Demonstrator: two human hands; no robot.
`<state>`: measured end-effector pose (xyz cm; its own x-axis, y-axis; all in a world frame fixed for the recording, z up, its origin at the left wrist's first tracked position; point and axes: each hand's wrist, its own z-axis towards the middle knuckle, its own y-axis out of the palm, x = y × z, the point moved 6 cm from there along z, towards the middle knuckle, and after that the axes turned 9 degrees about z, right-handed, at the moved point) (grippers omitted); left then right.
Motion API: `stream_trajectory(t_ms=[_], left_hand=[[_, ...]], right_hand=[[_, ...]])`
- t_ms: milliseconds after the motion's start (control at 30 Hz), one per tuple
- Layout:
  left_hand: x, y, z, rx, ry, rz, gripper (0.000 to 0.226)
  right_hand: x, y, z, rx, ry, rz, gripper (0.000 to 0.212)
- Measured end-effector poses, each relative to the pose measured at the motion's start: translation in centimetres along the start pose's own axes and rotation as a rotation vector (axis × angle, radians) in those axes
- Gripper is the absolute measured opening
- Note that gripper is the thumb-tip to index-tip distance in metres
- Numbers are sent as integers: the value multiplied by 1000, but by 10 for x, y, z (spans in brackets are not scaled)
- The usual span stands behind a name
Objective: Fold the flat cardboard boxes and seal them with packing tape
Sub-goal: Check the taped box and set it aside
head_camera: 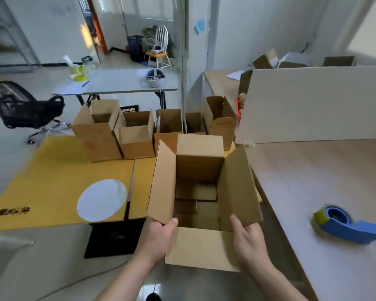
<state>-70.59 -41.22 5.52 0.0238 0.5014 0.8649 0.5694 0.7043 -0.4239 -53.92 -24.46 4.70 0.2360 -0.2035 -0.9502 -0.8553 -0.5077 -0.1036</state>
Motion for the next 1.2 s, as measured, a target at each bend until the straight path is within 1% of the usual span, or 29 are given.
stream_trajectory(t_ms=[33,100,200,267,300,367,433,467,500,600,633,667,700,733,767,800,833,867,1000,1133,1200], left_hand=[[-4,-12,8,17,-8,-20,11],[-16,-38,29,41,-32,-25,14],[-33,-78,57,76,-65,-37,11],[-39,-101,67,108,-90,-51,5],[-44,-118,75,134,-104,-57,6],[-56,-147,89,179,-141,-47,9],[-70,-176,101,234,-180,-60,11],[-74,-188,104,258,-184,-70,10],[-78,-200,107,289,-195,-63,10],[-91,-232,111,435,-198,28,23],[-93,-240,112,480,-197,68,20],[-93,-247,112,516,-192,105,12],[-93,-253,112,550,-191,133,25],[-91,-258,111,586,-169,148,51],[-88,-263,107,615,-150,154,69],[-84,-267,103,654,-128,178,76],[-79,-271,100,691,-113,205,77],[-76,-275,97,737,-97,231,76],[-71,-290,93,825,-88,408,72],[-65,-314,99,839,-57,561,73],[-67,-332,106,848,-63,598,73]], right_hand=[[-4,18,5,-22,6,-3,20],[-11,56,15,-59,2,-20,6],[-20,111,31,-117,-34,-70,12],[-26,140,37,-144,-43,-104,7],[-29,162,41,-175,-32,-127,6],[-28,198,50,-200,17,-191,32],[-25,235,56,-229,43,-214,47],[-27,252,58,-251,38,-214,51],[-28,267,59,-276,32,-223,50],[-40,308,62,-349,-24,-302,30],[-43,320,64,-379,-67,-322,23],[-47,331,64,-405,-112,-336,24],[-50,340,63,-439,-147,-354,38],[-54,350,62,-494,-177,-350,55],[-59,359,60,-558,-201,-328,71],[-64,368,58,-623,-220,-307,83],[-72,375,55,-679,-246,-291,90],[-77,381,54,-718,-281,-304,93],[-93,404,49,-798,-459,-438,95],[-107,437,44,-901,-584,-447,75],[-113,456,44,-934,-624,-503,69]])
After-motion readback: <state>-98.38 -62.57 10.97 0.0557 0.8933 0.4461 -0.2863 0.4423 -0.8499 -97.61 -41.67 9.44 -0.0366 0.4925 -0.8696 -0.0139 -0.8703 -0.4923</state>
